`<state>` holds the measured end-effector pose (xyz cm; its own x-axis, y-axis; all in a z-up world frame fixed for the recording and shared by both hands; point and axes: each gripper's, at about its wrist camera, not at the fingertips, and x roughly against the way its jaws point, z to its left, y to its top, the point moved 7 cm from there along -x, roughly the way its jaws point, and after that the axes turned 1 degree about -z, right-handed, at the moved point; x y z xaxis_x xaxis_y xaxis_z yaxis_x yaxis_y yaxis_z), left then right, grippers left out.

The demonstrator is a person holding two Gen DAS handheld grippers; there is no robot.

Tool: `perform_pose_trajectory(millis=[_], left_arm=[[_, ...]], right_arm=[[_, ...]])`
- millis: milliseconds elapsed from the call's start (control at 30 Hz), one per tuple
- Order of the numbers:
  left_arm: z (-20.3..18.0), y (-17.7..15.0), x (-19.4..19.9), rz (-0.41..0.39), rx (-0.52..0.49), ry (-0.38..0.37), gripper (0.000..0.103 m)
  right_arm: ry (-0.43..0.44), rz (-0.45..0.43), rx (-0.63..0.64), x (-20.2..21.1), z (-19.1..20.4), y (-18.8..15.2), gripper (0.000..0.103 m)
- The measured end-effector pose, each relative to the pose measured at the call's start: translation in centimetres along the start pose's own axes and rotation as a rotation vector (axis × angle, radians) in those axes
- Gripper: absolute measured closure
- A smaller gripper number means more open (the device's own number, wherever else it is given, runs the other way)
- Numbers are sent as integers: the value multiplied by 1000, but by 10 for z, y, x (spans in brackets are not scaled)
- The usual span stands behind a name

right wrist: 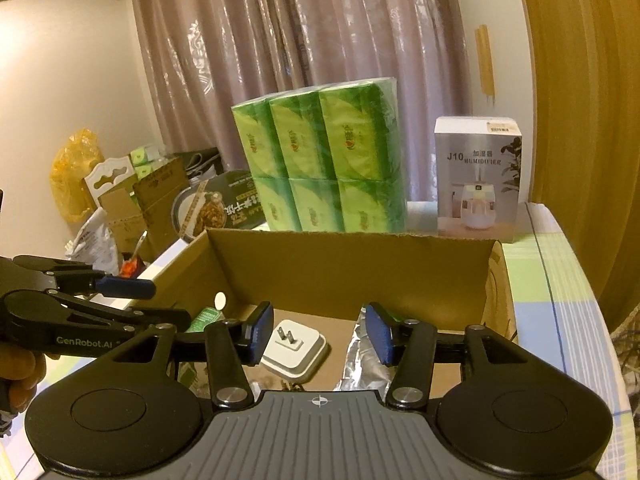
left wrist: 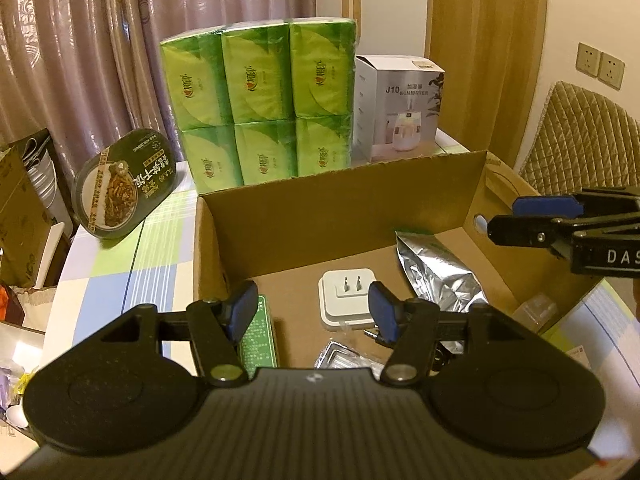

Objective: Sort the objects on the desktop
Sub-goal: 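Open left tool releasing spray box into box while right tool releases cable, then withdraw both tools from the box back over the table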

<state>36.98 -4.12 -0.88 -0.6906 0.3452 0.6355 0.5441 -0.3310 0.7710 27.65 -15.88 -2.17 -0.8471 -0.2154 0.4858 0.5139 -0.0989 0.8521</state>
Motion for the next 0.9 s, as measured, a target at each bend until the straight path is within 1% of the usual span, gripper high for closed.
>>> perform_pose_trajectory(millis=[233,433,633,900], left_arm=[[0,-4,5,3,-21,0,47],[4,-11,13,3,-33,8,47],[10,-20,24,6,-43,16,47],[13,-34,38,14,-49,17,46]], right_arm=[[-1,18,9,4,0,-12,54],[-6,-5,-12,14,0,-13,54],[-7,-14,-3,24,6,-16,54],[-40,-31,1,52,9,-31,54]])
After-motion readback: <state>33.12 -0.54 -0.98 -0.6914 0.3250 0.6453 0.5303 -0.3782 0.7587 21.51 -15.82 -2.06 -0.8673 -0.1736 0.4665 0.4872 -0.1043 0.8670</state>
